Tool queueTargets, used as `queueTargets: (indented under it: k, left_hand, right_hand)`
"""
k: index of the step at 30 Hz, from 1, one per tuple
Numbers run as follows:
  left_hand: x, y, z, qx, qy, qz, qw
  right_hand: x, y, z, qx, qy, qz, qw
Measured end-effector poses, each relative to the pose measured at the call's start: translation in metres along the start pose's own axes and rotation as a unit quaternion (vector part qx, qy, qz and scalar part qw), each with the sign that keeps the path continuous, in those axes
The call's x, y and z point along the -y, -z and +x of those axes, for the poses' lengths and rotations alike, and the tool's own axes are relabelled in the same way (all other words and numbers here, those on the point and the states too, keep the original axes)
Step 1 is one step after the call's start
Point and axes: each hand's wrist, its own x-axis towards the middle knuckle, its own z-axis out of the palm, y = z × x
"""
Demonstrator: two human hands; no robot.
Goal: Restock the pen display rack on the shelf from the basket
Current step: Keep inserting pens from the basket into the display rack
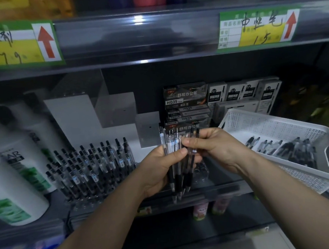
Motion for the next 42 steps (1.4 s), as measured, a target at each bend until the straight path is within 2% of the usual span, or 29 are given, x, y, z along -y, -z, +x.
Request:
queueTargets:
  k: [10, 21, 29, 33, 37, 42]
  left_hand:
    - [-0.002, 0.005, -0.006, 0.015, -0.01, 0.05, 0.999]
    - [0.002, -0.002, -0.01, 0.039, 0.079, 0.013, 0.996]
    - [0.0, -0.003, -0.011, -0.001, 0.089, 0.029, 0.996]
    - [-0.003, -0.004, -0.011, -0.014, 0.083, 0.009, 0.996]
    - [-0.006, -0.005, -0.014, 0.012, 0.104, 0.024, 0.994]
    - [0.001, -0.001, -0.015, -0.003, 0.13, 0.049, 0.99]
  right_hand:
    - [0.001, 0.001, 0.002, -0.003, -0.024, -0.032, 0.999]
    - [0.007, 0.008, 0.003, 0.011, -0.044, -0.073, 0.996]
    - [0.004, 0.002, 0.008, -0.016, -0.024, -0.048, 0.998]
    - [0.005, -0.006, 0.008, -0.058, 0.008, -0.006, 0.998]
    - [0.01, -0.007, 0.009, -0.107, 0.036, 0.026, 0.993]
    - [0.017, 0.004, 0.011, -0.207, 0.093, 0.088, 0.97]
